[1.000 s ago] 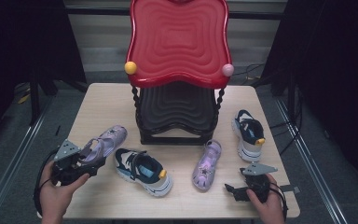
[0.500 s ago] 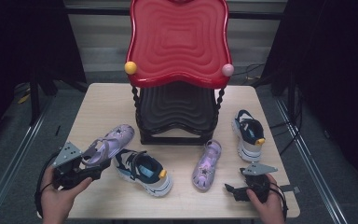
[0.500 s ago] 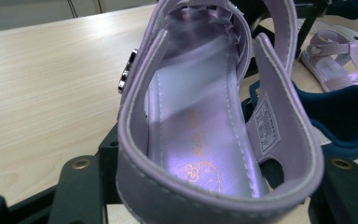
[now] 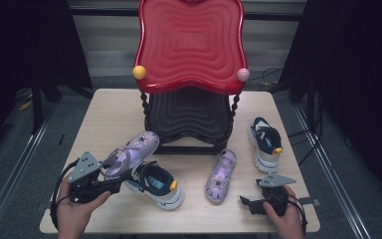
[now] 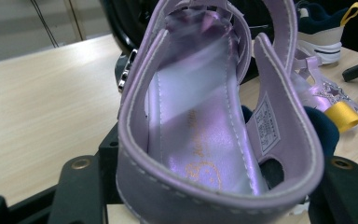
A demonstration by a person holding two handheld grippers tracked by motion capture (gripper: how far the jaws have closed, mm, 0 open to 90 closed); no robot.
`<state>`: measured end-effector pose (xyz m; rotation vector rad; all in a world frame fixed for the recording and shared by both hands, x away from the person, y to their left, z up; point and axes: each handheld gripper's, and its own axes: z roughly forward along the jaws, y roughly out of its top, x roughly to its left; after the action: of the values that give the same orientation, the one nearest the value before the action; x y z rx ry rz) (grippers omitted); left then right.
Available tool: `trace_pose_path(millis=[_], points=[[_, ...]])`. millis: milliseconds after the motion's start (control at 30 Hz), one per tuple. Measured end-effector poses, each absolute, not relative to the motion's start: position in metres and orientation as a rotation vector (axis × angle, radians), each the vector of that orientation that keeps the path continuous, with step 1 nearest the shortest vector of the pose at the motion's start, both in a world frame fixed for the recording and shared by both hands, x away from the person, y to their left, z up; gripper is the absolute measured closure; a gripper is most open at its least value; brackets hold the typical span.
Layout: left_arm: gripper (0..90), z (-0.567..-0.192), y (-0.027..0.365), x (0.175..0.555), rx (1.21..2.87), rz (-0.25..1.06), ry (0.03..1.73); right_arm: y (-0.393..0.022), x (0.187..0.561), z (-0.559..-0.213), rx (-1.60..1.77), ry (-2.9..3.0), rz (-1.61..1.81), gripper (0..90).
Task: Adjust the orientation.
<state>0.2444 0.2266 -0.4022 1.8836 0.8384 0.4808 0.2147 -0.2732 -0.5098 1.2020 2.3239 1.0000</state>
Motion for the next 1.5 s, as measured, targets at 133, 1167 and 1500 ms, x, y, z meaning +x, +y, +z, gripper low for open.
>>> trace_pose_path(millis=[133, 1167, 1500], points=[[36.9, -0.4, 0.217, 0.246, 1.858, 0.478, 0.83, -0.273, 0.215, -0.51, 1.203, 2.324, 0.999, 11.5], [36.9, -0.383, 0.14, 0.277, 1.778, 0.5, 0.789, -0.273, 0.215, -0.51, 1.201, 2.324, 0.999, 11.5], [36.9, -0.385, 0.121, 0.286, 1.766, 0.577, 0.83, -0.273, 0.215, -0.51, 1.197, 2.324, 1.001, 11.5]])
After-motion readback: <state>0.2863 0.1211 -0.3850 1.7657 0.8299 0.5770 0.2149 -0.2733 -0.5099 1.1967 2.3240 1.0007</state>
